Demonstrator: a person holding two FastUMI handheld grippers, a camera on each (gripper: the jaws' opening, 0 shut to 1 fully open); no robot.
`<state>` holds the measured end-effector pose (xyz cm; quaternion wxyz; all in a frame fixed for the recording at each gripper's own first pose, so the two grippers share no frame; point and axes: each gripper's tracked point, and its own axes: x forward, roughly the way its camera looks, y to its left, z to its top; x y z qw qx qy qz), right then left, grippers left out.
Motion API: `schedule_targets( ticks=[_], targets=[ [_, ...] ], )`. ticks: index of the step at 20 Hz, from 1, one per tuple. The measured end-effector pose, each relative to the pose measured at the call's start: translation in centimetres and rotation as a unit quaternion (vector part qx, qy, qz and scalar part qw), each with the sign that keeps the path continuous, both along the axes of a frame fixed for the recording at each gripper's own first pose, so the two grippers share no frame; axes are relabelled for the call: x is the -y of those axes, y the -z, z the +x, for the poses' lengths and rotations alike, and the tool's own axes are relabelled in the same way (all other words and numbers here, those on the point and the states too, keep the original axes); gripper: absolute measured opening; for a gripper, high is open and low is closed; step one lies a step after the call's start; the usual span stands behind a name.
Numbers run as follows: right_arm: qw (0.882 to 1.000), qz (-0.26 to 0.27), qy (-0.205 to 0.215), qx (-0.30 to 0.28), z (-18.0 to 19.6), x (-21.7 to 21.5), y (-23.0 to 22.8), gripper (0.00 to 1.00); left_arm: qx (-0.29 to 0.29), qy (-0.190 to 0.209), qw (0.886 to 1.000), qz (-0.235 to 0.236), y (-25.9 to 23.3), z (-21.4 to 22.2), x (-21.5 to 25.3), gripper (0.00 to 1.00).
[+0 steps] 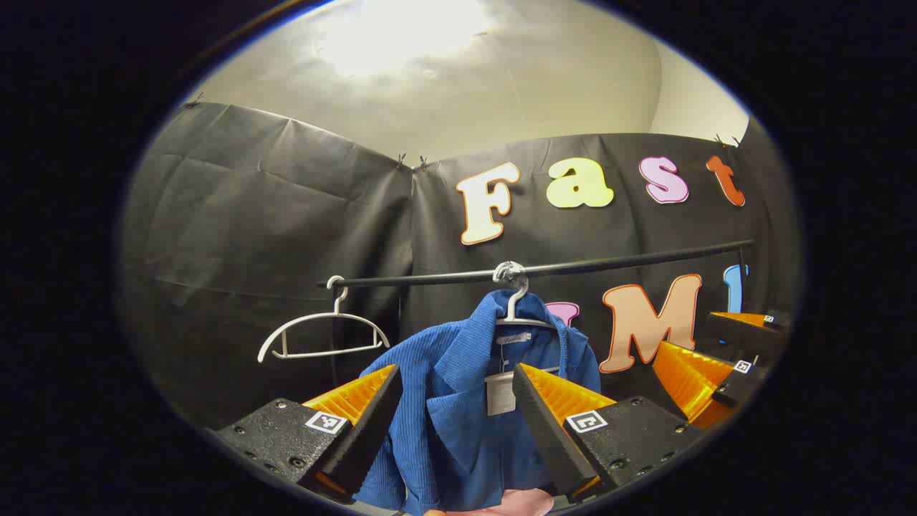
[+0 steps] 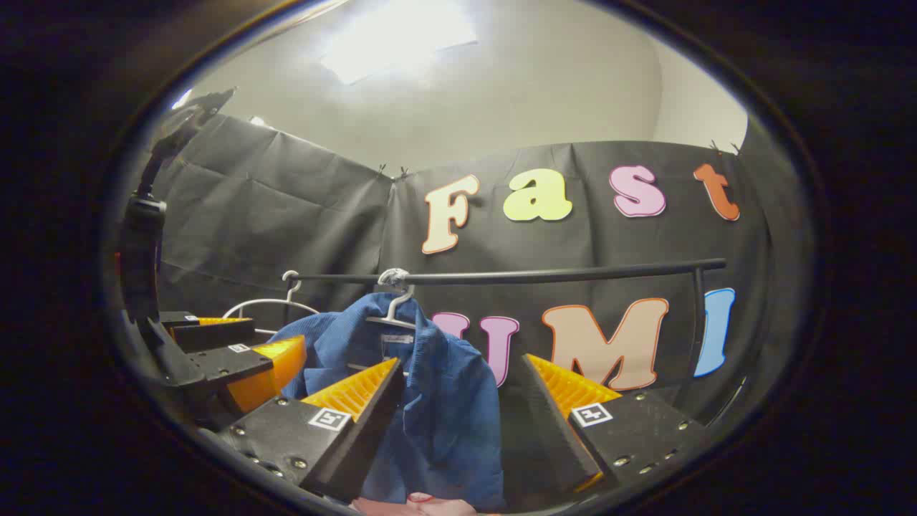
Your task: Grasp the clothes on the hanger with both hands and then place them into the laundry hamper below.
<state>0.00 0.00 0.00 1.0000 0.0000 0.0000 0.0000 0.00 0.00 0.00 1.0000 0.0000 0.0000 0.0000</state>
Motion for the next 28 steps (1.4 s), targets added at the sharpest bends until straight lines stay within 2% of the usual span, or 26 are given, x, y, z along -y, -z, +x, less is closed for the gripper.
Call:
schedule_targets(
  ticks=[12, 21, 22, 25, 28],
  targets=[
    [0.999, -0.015, -0.005, -0.028, 2.5, 1.3, 2.5, 0.96, -0.052, -0.028, 0.998, 0.022, 6.3, 5.2, 0.7, 0.93],
    [0.998, -0.019, -0.008, -0.052, 3.7, 2.2, 4.2, 0.94, -0.097, -0.092, 0.989, 0.062, 13.3, 8.6, -1.4, 0.93],
    [0.998, -0.019, -0.010, -0.053, 3.8, 2.2, 4.3, 0.94, -0.098, -0.093, 0.989, 0.068, 13.8, 8.7, -1.6, 0.91],
    [0.998, -0.024, -0.018, -0.058, 4.2, 1.8, 4.9, 0.96, -0.094, -0.090, 0.989, 0.074, 14.1, 9.2, -2.1, 0.65],
    [0.997, -0.022, -0.029, -0.066, 4.9, 1.0, 6.0, 0.96, -0.094, -0.089, 0.990, 0.057, 13.8, 9.0, -2.8, 0.39]
  ],
)
